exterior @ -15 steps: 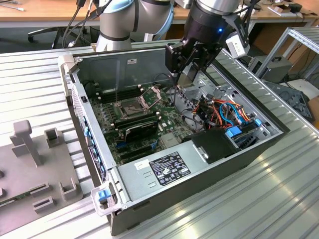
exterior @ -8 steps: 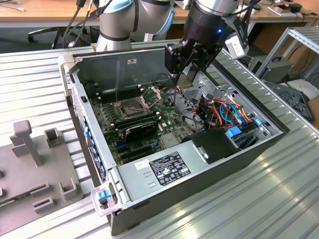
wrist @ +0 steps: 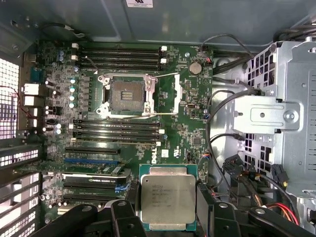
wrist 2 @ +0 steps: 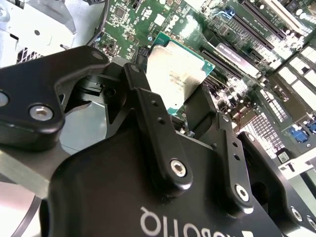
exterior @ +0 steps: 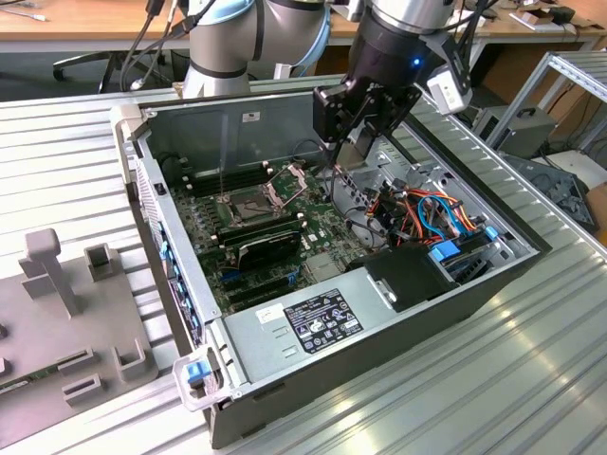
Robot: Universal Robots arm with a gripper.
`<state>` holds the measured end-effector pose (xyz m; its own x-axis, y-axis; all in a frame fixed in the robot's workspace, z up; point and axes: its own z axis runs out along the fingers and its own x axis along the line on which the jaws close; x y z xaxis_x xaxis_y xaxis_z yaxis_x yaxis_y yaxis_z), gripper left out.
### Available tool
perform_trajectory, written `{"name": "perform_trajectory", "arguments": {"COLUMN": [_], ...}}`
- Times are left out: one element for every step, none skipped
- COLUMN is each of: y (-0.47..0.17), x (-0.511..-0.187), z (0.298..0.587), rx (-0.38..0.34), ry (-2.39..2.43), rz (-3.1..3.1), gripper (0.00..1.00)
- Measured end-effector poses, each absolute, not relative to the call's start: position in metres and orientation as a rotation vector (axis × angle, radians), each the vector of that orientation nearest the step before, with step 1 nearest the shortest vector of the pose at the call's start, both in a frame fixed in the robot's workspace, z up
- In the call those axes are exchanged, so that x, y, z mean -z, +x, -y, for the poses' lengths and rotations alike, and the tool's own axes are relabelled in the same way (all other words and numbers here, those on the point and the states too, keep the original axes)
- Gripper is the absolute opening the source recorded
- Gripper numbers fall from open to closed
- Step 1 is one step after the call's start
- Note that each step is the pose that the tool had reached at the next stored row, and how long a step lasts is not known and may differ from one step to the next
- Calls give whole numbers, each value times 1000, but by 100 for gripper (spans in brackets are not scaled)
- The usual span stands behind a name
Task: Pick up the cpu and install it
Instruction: 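Pick up the cpu and move it towards the insertion slot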
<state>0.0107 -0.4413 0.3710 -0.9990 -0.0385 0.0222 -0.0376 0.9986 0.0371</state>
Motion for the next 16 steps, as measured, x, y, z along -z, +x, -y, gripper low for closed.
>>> {"name": "perform_trajectory", "arguments": {"y": [11,11,11,11,11,11,10,10,10,10,10,10,10,10,10,10], "x": [-370,-370,-370,-369,-369,-368,-368,-367,-367,-367,-367,-366,-366,-365,-365,-365], "z": [441,441,441,441,441,441,441,441,441,441,441,441,441,441,441,441], "rx": [57,57,57,57,57,57,57,57,57,57,57,57,57,57,57,57], "ry": [59,59,59,59,59,59,59,59,59,59,59,59,59,59,59,59], "rz": [3118,3118,3118,3118,3118,3118,3118,3118,3118,3118,3118,3118,3118,3118,3118,3118], "gripper": [55,55,55,55,55,55,55,55,55,55,55,55,55,55,55,55]}}
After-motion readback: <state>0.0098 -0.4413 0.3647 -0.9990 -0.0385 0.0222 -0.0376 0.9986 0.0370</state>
